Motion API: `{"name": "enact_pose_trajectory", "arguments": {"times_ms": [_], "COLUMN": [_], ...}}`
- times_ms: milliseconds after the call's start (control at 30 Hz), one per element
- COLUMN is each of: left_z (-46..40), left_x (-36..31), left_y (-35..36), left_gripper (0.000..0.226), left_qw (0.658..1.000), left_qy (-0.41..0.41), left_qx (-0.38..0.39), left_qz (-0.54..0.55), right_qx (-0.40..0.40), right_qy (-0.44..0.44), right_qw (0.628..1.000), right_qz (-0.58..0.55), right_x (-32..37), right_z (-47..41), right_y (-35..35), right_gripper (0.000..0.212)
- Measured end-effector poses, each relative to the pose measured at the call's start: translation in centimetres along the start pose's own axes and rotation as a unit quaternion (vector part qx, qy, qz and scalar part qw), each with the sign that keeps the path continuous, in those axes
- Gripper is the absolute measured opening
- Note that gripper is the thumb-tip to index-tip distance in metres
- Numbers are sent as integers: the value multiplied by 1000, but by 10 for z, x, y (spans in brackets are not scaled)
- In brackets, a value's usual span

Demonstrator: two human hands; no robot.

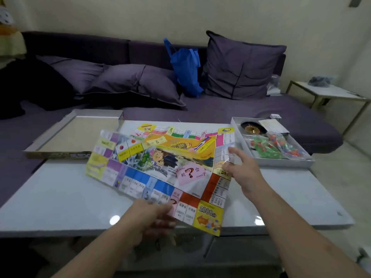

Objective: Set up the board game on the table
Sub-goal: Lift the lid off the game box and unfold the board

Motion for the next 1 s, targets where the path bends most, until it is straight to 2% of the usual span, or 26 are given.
{"name": "enact_pose_trajectory", "arguments": {"times_ms": [67, 133, 200, 267, 333, 367, 433, 500, 633, 733, 833, 1000], "left_z": [5, 13, 17, 14, 6, 0, -18, -41, -69, -69, -66, -72], "left_x": [-2, -7, -15, -26, -39, -44, -50, -45, -20, -11, -16, -31], "left_y": [8, 14, 14, 7, -7, -17, -38, -56, -56, -37, -25, -26], "left_gripper": [30, 35, 36, 25, 10, 8, 33, 58, 74, 76, 75, 65], "left_qw": [999, 990, 980, 978, 953, 926, 851, 798, 775, 763, 748, 746], "left_qy": [-30, -55, -17, 94, 225, 280, 339, 317, 200, 174, 176, 194], "left_qx": [30, 84, 109, 53, -52, -107, -192, -219, -162, -144, -157, -193], "left_qz": [-32, -98, -163, -180, -194, -228, -352, -463, -577, -606, -621, -607], "right_qx": [-27, -65, -89, -83, -4, 44, 117, 156, 202, 214, 219, 196], "right_qy": [-14, -49, -119, -185, -182, -156, -102, -73, -62, -68, -71, -68], "right_qw": [999, 988, 950, 892, 866, 865, 847, 825, 809, 798, 794, 817], "right_qz": [43, 132, 273, 405, 466, 476, 508, 539, 549, 560, 563, 538], "right_x": [-2, -4, 0, 8, 8, 1, -20, -38, -46, -43, -43, -44], "right_z": [-5, -9, -4, 12, 32, 36, 37, 26, -8, -30, -42, -41], "right_y": [-2, -5, -2, 13, 38, 48, 61, 60, 37, 23, 20, 25], "right_gripper": [61, 59, 55, 53, 63, 69, 81, 86, 80, 77, 74, 68]}}
Point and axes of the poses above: each hand's wrist, its own z-axis away from the middle knuckle, its own y-axis out of the palm, x = y × z, the point moved 2 cm from there along -z, towards the middle knuckle, and after that the axes turned 1 degree about -y, right-handed, at the moved point
